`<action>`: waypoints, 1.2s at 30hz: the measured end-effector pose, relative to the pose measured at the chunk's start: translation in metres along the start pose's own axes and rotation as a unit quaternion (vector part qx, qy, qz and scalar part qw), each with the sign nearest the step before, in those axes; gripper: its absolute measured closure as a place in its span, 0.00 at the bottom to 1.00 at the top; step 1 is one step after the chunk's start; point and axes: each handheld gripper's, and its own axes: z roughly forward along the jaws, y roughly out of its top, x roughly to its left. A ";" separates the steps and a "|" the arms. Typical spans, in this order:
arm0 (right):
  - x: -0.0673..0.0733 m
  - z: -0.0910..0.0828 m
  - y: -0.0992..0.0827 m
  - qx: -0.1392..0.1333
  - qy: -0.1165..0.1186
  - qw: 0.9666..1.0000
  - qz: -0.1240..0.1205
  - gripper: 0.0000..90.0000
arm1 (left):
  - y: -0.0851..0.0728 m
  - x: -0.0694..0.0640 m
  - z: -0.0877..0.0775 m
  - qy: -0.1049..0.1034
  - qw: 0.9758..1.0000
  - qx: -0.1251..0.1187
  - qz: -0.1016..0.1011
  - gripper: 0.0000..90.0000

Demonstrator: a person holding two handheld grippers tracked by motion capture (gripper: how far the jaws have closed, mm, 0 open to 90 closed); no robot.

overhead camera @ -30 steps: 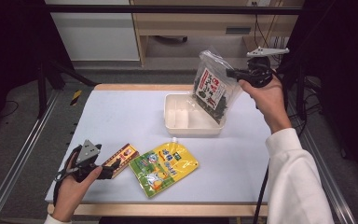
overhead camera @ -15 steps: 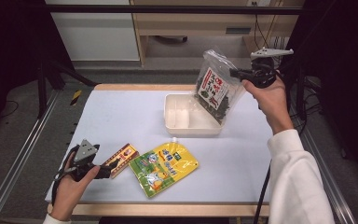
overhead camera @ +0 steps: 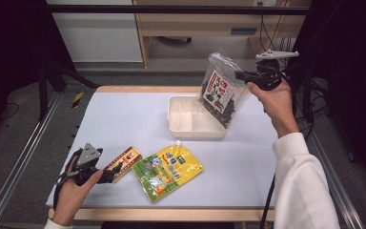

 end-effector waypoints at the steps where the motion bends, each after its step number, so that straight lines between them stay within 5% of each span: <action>1: 0.000 0.000 0.000 0.001 -0.002 1.000 0.000 0.98 | 0.000 0.000 0.000 0.000 1.000 0.000 0.000 0.07; 15: 0.009 0.022 -0.014 0.045 -0.011 0.999 -0.007 0.98 | 0.000 0.001 -0.001 -0.001 1.000 -0.001 0.000 0.07; 36: -0.001 0.027 -0.031 0.047 -0.007 0.999 0.015 0.95 | -0.002 0.000 0.002 -0.003 1.000 0.005 0.001 0.07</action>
